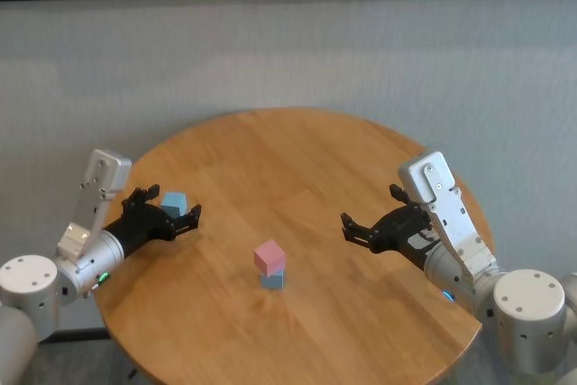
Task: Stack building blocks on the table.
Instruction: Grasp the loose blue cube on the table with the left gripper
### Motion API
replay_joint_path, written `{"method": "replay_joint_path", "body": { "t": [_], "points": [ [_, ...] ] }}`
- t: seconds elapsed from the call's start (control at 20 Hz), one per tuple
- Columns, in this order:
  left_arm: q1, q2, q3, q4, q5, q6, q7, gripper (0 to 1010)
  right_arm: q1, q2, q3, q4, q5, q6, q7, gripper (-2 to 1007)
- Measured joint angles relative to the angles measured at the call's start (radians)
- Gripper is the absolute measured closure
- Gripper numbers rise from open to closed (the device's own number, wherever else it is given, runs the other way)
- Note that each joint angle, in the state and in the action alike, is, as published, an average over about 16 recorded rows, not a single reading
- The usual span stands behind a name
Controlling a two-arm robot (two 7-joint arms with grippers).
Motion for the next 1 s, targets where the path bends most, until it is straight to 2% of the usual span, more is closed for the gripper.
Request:
{"method": "replay_joint_path", "body": {
  "t": [0.4,1.0],
  "points": [
    [0.030,0.002,-0.015,-0.070,0.015,0.051,0.021,10,0.000,0.000,0.000,0.000,0.000,0.000,0.000,0],
    [0.052,-0.006,-0.027,-0.130,0.043,0.127,0.075,10,0.000,0.000,0.000,0.000,0.000,0.000,0.000,0]
  ]
}}
